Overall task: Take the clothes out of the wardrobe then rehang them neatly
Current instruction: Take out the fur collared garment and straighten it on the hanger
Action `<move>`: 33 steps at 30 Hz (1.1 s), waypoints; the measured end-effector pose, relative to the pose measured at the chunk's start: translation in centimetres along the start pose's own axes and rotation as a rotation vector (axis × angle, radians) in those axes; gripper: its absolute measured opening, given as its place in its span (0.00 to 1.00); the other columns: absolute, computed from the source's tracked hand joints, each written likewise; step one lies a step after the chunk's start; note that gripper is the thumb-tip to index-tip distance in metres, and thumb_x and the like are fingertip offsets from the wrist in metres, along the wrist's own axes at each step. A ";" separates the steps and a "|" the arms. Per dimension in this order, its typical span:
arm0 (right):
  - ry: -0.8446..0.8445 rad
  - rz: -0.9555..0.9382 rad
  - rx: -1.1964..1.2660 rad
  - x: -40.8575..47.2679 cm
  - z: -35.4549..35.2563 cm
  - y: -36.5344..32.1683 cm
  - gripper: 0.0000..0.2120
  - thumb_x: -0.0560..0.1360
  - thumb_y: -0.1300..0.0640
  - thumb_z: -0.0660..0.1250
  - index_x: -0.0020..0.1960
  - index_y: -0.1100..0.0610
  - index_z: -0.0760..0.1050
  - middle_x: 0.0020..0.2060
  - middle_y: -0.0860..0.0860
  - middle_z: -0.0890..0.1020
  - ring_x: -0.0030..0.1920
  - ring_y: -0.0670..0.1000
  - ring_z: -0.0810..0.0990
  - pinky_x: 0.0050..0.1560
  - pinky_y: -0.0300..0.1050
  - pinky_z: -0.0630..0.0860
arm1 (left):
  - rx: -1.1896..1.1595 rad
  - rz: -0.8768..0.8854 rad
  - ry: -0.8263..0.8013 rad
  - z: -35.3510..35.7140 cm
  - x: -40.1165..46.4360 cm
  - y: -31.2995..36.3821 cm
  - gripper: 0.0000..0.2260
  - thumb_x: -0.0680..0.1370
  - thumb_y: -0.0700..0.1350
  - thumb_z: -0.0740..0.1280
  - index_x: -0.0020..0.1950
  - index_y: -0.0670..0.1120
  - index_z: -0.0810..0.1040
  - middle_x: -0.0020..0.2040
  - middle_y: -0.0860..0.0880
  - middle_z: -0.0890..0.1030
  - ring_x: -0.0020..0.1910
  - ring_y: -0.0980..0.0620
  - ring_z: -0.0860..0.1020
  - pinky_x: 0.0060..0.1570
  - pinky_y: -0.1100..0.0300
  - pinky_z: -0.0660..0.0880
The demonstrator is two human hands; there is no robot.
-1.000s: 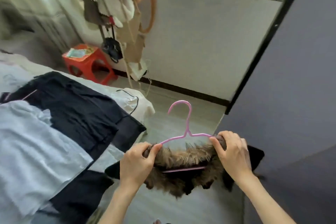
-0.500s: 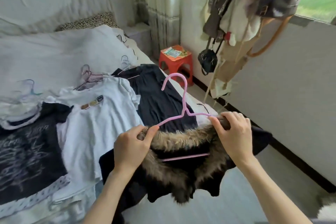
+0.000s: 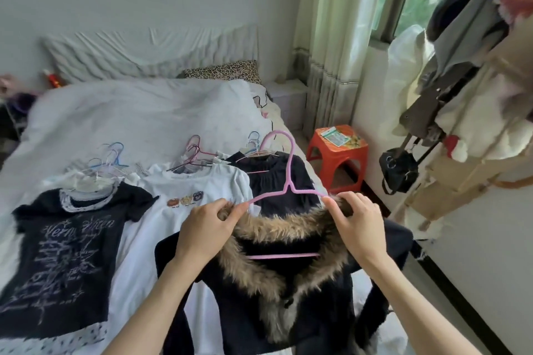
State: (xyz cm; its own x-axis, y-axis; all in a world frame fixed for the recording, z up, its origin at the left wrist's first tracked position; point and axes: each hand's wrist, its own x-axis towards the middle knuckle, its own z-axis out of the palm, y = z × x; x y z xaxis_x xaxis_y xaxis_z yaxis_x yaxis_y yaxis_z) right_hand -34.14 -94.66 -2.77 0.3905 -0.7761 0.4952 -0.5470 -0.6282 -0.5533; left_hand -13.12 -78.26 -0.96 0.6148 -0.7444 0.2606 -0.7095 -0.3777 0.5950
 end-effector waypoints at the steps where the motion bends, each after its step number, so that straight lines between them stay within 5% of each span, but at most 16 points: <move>1: -0.025 -0.005 0.009 1.0 0.8 0.2 0.21 0.72 0.38 0.60 0.39 0.56 0.77 0.34 0.49 0.79 0.39 0.52 0.75 0.45 0.47 0.68 | 0.004 -0.027 -0.024 0.4 0.9 -0.5 0.26 0.71 0.67 0.57 0.33 0.44 0.71 0.26 0.48 0.72 0.30 0.49 0.73 0.29 0.57 0.67; 7: -0.152 0.028 0.005 8.2 6.7 1.4 0.15 0.73 0.43 0.66 0.37 0.54 0.75 0.33 0.47 0.77 0.38 0.52 0.75 0.43 0.50 0.71 | 0.114 -0.097 -0.092 3.1 8.6 -3.3 0.23 0.76 0.63 0.58 0.38 0.42 0.72 0.30 0.48 0.72 0.34 0.49 0.72 0.36 0.55 0.67; 10: -0.203 0.059 -0.042 11.4 10.8 2.7 0.13 0.75 0.46 0.65 0.40 0.55 0.76 0.36 0.48 0.78 0.41 0.54 0.76 0.43 0.47 0.66 | 0.125 -0.091 -0.170 5.5 13.4 -5.8 0.20 0.77 0.61 0.57 0.39 0.44 0.71 0.31 0.51 0.71 0.33 0.53 0.71 0.31 0.59 0.63; 15: -0.411 0.132 -0.092 16.0 18.8 6.4 0.10 0.76 0.50 0.64 0.48 0.56 0.77 0.44 0.51 0.81 0.47 0.54 0.77 0.48 0.45 0.66 | 0.100 -0.138 -0.417 11.4 20.7 -11.7 0.17 0.79 0.59 0.56 0.34 0.50 0.64 0.32 0.54 0.70 0.33 0.54 0.70 0.31 0.59 0.62; 20: -0.521 0.288 -0.096 21.2 26.0 9.7 0.09 0.76 0.49 0.64 0.49 0.54 0.75 0.40 0.47 0.77 0.44 0.51 0.76 0.47 0.44 0.70 | 0.054 -0.188 -0.623 16.8 28.3 -16.1 0.18 0.80 0.58 0.55 0.35 0.50 0.68 0.35 0.52 0.74 0.36 0.52 0.73 0.39 0.57 0.70; 26: -0.464 0.336 -0.118 28.1 32.9 12.6 0.11 0.75 0.48 0.66 0.46 0.56 0.77 0.42 0.52 0.82 0.44 0.54 0.77 0.44 0.47 0.70 | 0.125 -0.127 -0.474 21.9 37.0 -19.4 0.14 0.80 0.56 0.55 0.41 0.49 0.68 0.40 0.50 0.75 0.44 0.47 0.75 0.41 0.54 0.71; 33: -0.610 0.248 -0.304 30.2 40.0 15.6 0.13 0.78 0.46 0.60 0.50 0.56 0.75 0.45 0.53 0.81 0.49 0.56 0.77 0.48 0.48 0.70 | 0.292 -0.131 -0.472 27.5 40.2 -23.9 0.15 0.81 0.54 0.53 0.55 0.47 0.75 0.47 0.47 0.75 0.48 0.44 0.76 0.44 0.50 0.73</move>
State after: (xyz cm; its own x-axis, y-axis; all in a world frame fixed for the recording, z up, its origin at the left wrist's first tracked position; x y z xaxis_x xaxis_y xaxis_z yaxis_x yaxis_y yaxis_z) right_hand -1.26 -130.05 -23.28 0.5238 -0.8416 -0.1317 -0.8198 -0.4561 -0.3464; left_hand 19.04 -114.33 -25.62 0.5309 -0.8212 -0.2092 -0.7449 -0.5699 0.3469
